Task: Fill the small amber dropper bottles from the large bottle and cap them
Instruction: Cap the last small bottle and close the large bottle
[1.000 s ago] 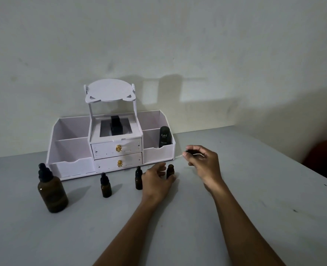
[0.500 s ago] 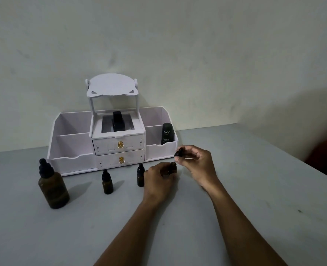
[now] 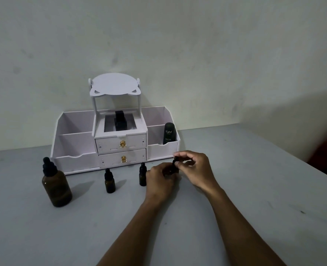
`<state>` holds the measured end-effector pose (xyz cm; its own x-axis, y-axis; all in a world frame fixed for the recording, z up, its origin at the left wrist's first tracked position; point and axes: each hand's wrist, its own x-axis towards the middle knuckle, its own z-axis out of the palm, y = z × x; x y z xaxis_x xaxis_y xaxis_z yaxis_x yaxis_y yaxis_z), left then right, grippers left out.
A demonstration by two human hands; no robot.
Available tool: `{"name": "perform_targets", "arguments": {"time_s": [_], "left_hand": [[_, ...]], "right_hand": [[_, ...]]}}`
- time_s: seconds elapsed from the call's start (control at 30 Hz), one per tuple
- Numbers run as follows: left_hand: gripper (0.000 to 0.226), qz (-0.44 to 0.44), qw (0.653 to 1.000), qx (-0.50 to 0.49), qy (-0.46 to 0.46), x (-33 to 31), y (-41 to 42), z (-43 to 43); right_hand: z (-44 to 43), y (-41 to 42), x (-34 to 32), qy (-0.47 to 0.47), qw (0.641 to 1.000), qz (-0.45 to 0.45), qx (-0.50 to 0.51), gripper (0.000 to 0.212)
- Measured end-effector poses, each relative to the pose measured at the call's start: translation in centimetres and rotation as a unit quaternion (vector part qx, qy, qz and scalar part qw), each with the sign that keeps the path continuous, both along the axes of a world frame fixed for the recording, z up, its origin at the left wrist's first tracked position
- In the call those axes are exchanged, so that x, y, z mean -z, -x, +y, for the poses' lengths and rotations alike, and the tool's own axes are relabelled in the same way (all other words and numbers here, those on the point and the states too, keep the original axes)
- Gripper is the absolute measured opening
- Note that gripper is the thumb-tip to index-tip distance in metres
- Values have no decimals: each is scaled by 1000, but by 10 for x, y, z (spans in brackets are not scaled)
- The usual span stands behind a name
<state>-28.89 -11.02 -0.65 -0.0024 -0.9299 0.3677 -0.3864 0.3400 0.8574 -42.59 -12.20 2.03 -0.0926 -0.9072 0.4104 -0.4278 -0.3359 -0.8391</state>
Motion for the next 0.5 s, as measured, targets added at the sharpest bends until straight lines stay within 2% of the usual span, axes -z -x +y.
{"name": "perform_targets", "arguments": {"time_s": [0.07, 0.17, 0.33, 0.5], "left_hand": [[30, 4, 1000, 0, -1, -1, 0, -1], [28, -2, 1000, -6, 3, 0, 0, -1], [31, -5, 1000, -5, 1, 1, 0, -2], [31, -13, 1000, -7, 3, 2, -1, -3]], "right_hand": [[-2, -2, 0, 9, 1000, -4, 21, 23], [-3, -3, 1, 14, 999, -24, 19, 31], [-2, -3, 1, 15, 1000, -16, 14, 19], [-3, -2, 2, 8, 998, -59, 5, 20]]}}
